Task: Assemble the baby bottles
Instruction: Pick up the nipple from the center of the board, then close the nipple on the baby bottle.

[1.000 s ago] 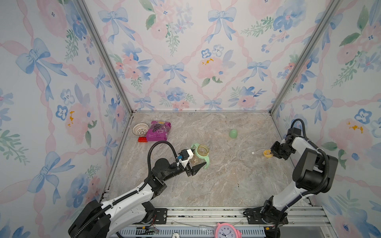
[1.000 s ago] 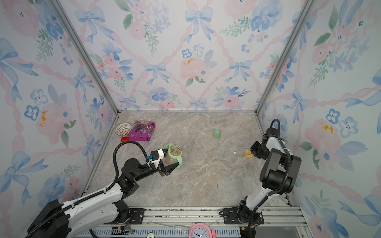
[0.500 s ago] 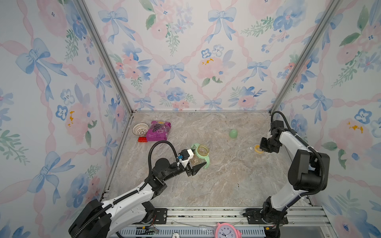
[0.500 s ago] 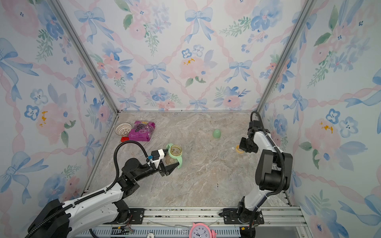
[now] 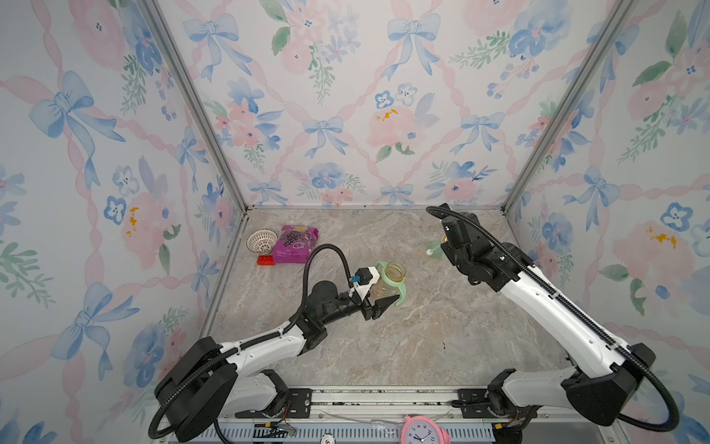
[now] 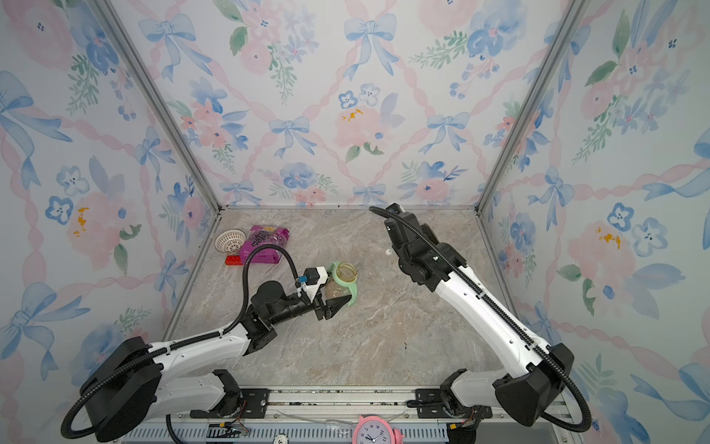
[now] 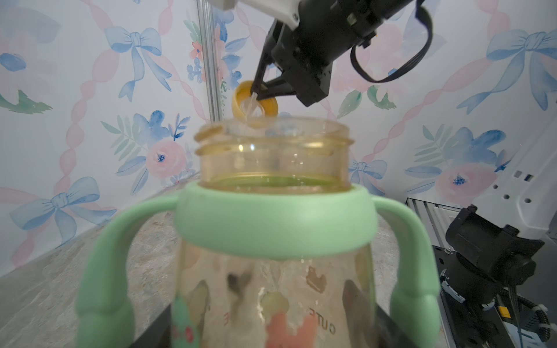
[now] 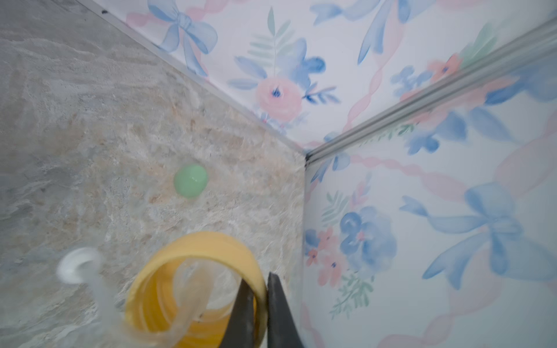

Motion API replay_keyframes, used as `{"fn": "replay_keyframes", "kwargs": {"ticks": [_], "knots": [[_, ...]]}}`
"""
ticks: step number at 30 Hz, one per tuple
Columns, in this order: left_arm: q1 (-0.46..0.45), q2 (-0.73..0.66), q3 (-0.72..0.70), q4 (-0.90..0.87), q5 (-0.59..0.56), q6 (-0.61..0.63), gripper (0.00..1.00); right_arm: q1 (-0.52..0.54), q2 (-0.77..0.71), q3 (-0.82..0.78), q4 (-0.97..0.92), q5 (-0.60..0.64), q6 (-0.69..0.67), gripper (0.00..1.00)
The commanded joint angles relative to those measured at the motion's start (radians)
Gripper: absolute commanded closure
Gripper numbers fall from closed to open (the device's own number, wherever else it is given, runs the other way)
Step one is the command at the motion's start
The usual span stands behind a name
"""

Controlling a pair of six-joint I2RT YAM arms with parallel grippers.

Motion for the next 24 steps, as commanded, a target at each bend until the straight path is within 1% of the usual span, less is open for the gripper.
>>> {"fn": "replay_keyframes", "kwargs": {"ticks": [1, 4, 8, 11, 24], "knots": [[-0.015, 0.063, 0.044, 0.130, -0.017, -0.048, 0.83, 0.088, 0.002, 0.073, 0.121, 0.230, -0.244, 1.00], [-0.016, 0.116, 0.048, 0.224, -0.007, -0.072, 0.82, 0.166, 0.036, 0.181, 0.104, 0.249, -0.295, 1.00], [-0.020, 0.163, 0.067, 0.265, 0.000, -0.071, 0.81, 0.238, 0.055, 0.245, 0.120, 0.271, -0.342, 1.00], [-0.019, 0.183, 0.066, 0.307, 0.000, -0.076, 0.81, 0.266, 0.061, 0.271, 0.116, 0.278, -0.342, 1.00], [-0.011, 0.219, 0.088, 0.350, 0.007, -0.076, 0.81, 0.355, 0.107, 0.303, 0.092, 0.284, -0.304, 1.00]]}}
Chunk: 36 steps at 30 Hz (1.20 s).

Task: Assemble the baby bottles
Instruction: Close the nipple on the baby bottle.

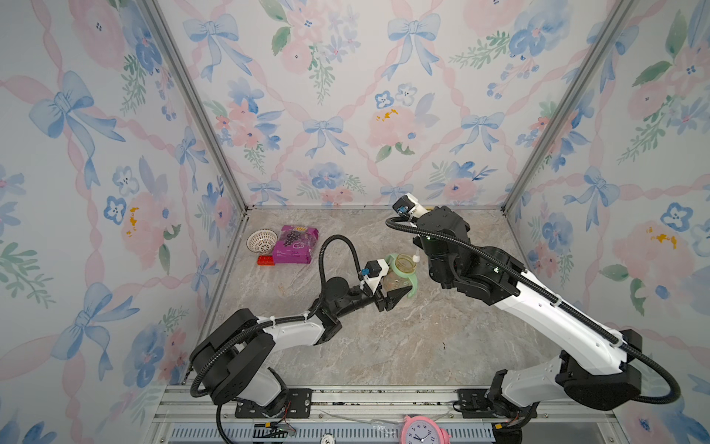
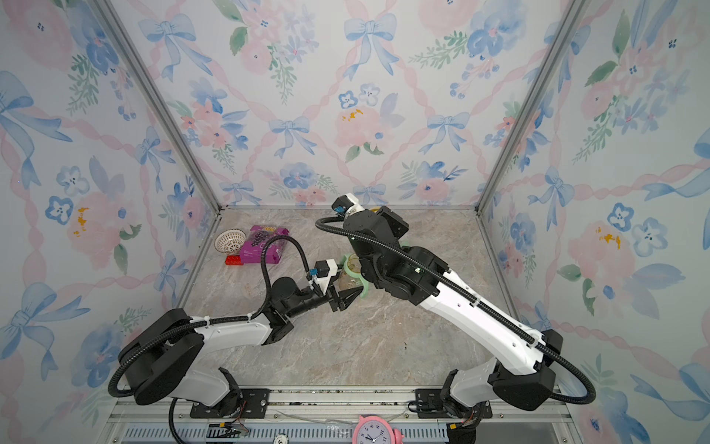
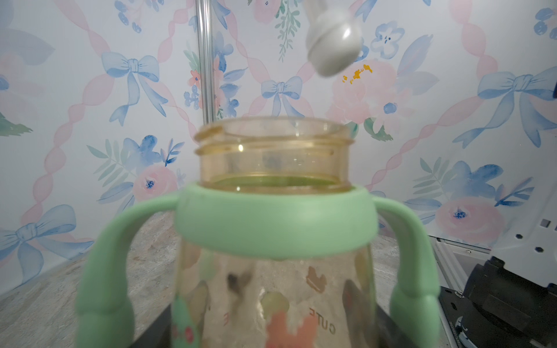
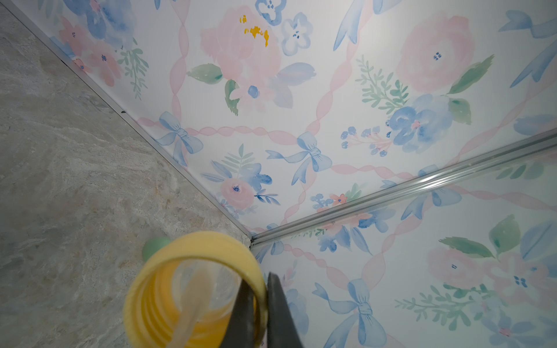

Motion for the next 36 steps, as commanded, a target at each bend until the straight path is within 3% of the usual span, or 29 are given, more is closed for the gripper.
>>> {"fn": "replay_keyframes", "kwargs": {"ticks": [1, 13, 36], "knots": [[0.004, 0.012, 0.031, 0.071, 0.011, -0.010, 0.81, 0.024, 0.006, 0.026, -0.003, 0.027, 0.023, 1.00], [0.010, 0.023, 0.038, 0.076, 0.024, -0.015, 0.80, 0.032, -0.005, -0.007, -0.026, 0.007, 0.093, 1.00], [0.015, 0.040, 0.037, 0.076, 0.030, -0.019, 0.81, 0.048, -0.015, 0.003, -0.065, -0.002, 0.109, 1.00]]}}
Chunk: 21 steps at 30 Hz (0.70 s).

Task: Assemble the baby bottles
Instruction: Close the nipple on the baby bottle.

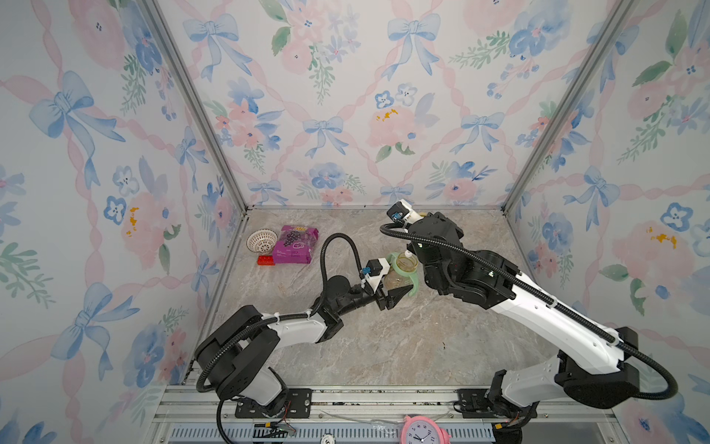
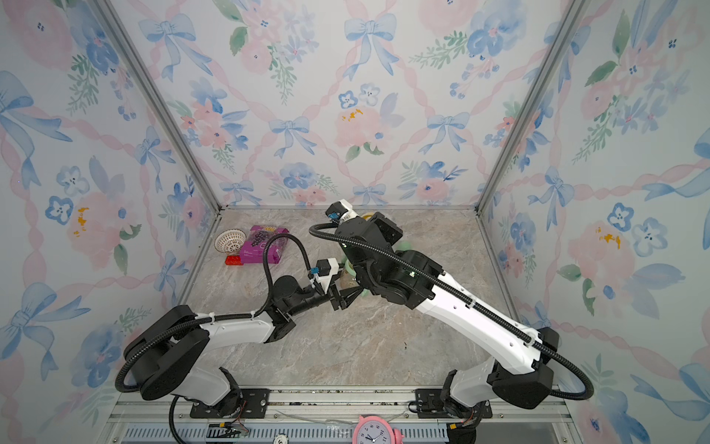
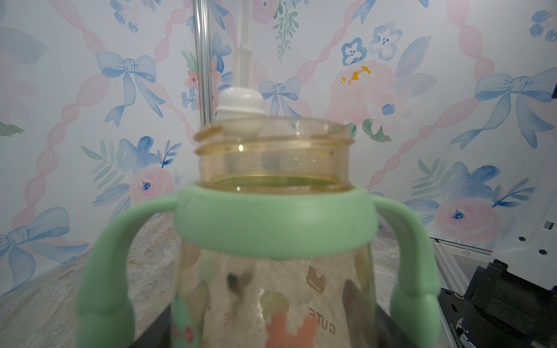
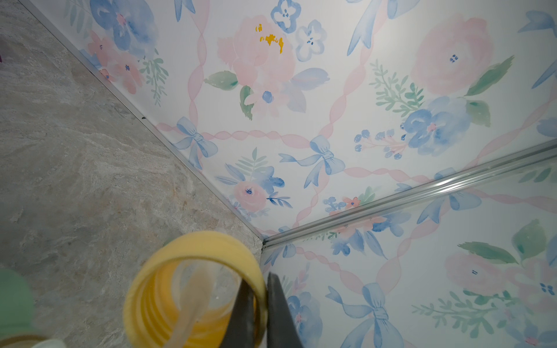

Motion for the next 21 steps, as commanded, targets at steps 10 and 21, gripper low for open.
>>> {"fn": "replay_keyframes", "kwargs": {"ticks": [10, 21], "knots": [[0.008, 0.005, 0.034, 0.056, 0.030, -0.012, 0.81, 0.014, -0.038, -0.069, -0.048, -0.021, 0.110, 1.00], [0.020, 0.005, 0.075, 0.007, 0.041, -0.051, 0.90, 0.055, -0.094, -0.195, -0.032, -0.093, 0.124, 0.92]]}}
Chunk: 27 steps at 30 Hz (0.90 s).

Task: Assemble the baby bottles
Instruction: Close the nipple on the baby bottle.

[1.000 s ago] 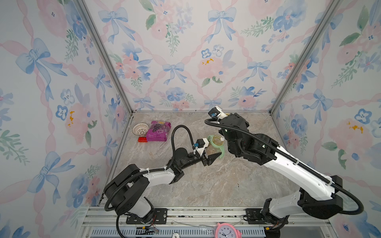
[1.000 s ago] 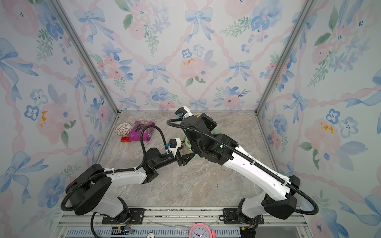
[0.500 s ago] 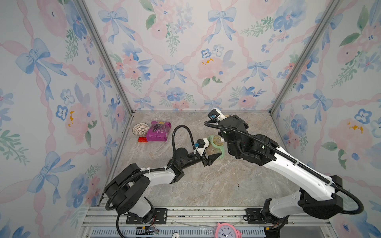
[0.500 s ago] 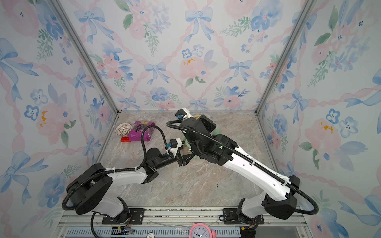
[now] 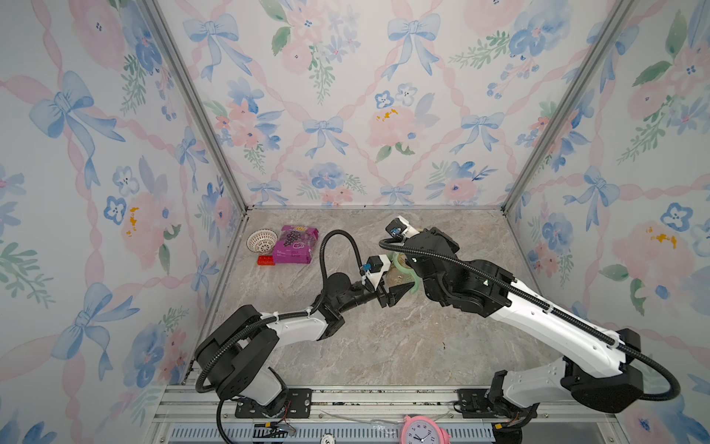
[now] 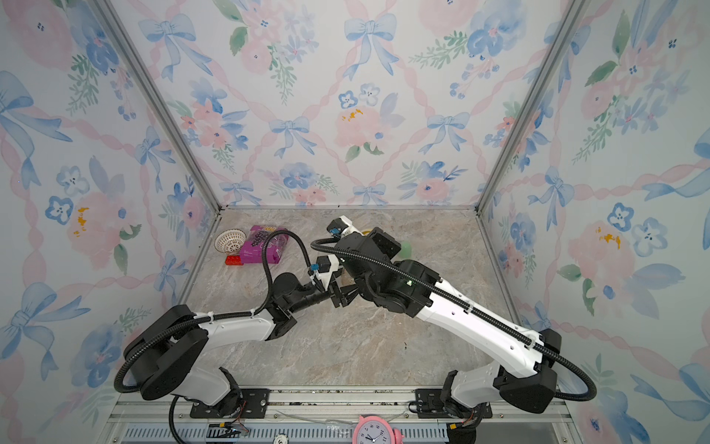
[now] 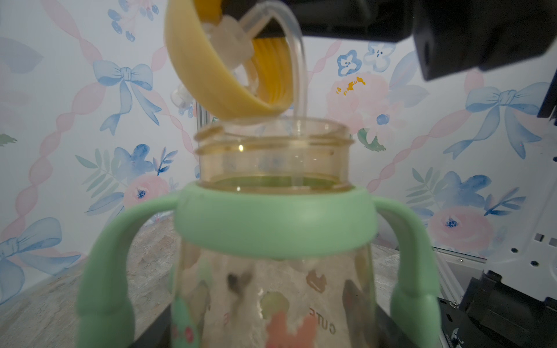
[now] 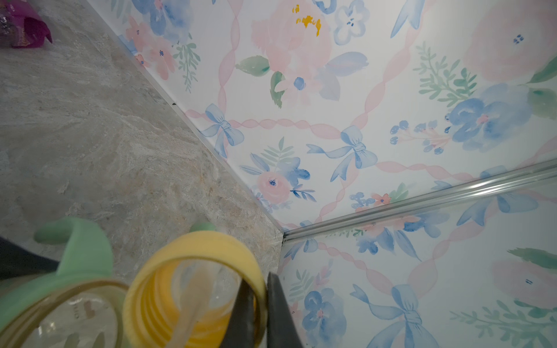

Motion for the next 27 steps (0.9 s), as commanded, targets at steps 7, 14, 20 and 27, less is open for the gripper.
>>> {"fn": "replay_keyframes", "kwargs": {"ticks": [7, 14, 20, 27], "knots": [[0.018, 0.020, 0.058, -0.005, 0.020, -0.034, 0.95, 0.079, -0.070, -0.108, 0.010, -0.063, 0.005, 0.84], [0.021, 0.023, 0.055, -0.007, 0.017, -0.031, 0.97, 0.104, -0.105, -0.164, 0.002, -0.064, 0.014, 0.63], [0.024, 0.027, 0.055, -0.008, 0.018, -0.023, 0.98, 0.122, -0.176, -0.189, -0.021, -0.251, 0.106, 0.47], [0.026, 0.027, 0.044, 0.012, 0.018, -0.020, 0.98, 0.112, -0.265, -0.189, -0.026, -0.444, 0.230, 0.25]]}}
